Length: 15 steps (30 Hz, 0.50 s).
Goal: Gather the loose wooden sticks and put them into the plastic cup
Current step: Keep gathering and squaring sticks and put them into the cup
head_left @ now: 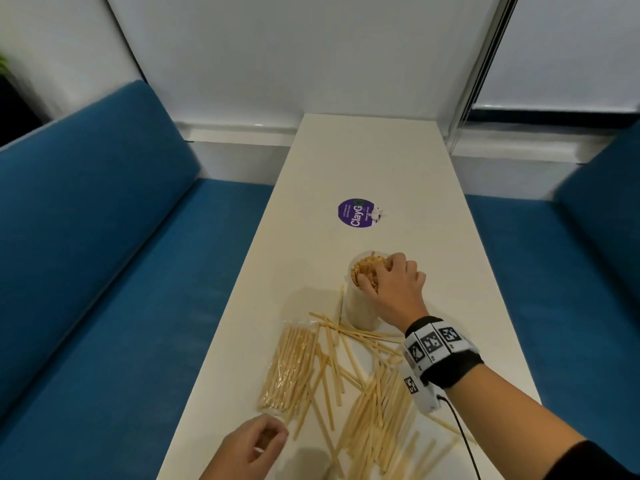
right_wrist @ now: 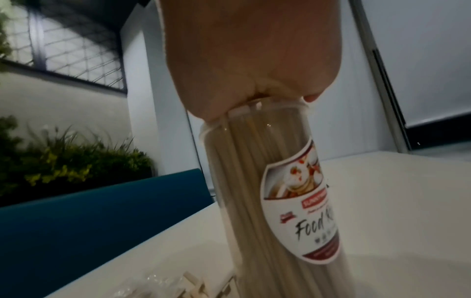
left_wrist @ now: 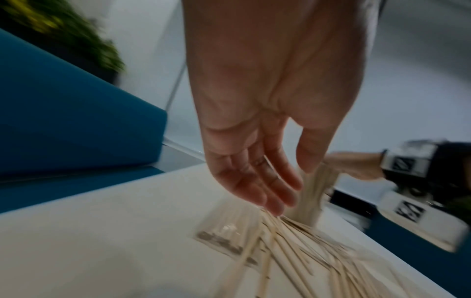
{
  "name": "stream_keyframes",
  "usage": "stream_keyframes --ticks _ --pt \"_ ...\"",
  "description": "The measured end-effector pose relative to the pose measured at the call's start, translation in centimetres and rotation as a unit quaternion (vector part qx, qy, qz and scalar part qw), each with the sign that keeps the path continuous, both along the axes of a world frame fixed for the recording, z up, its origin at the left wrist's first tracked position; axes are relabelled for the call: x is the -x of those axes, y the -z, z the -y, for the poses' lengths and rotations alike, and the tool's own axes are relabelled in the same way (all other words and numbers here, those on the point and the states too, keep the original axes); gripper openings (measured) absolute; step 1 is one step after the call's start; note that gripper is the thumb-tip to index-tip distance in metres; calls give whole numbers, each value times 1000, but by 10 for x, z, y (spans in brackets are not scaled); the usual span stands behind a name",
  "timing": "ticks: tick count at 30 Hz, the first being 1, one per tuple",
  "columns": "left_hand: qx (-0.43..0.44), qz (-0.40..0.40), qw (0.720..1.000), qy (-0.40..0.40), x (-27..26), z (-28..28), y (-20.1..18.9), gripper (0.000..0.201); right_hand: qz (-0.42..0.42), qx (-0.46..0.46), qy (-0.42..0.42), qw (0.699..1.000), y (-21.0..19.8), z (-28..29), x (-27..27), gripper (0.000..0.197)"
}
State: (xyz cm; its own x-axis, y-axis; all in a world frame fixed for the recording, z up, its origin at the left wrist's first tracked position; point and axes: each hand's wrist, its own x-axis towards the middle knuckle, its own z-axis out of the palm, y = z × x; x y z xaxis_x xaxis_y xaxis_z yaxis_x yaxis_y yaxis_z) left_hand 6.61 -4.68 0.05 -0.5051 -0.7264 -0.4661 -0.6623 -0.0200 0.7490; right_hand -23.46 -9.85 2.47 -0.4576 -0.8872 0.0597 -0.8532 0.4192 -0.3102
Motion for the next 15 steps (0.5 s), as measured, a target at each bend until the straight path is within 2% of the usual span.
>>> stream_keyframes --ticks 2,5,8,10,13,15 --pt "9 21 999 49 18 0 2 11 37 17 -15 999 -4 -6 2 43" --pt "40 37 993 108 48 -3 7 4 124 93 -37 987 -10 -24 7 42" --pt "64 53 989 122 81 -7 20 28 155 183 -51 969 -11 -51 13 26" --pt "92 73 987 108 105 -11 26 47 159 220 -27 962 -8 -76 14 17" --pt "124 135 977 106 135 -20 37 79 194 222 39 955 3 -120 14 15" --pt "131 177 968 119 148 -28 44 88 218 203 75 952 16 -149 12 19"
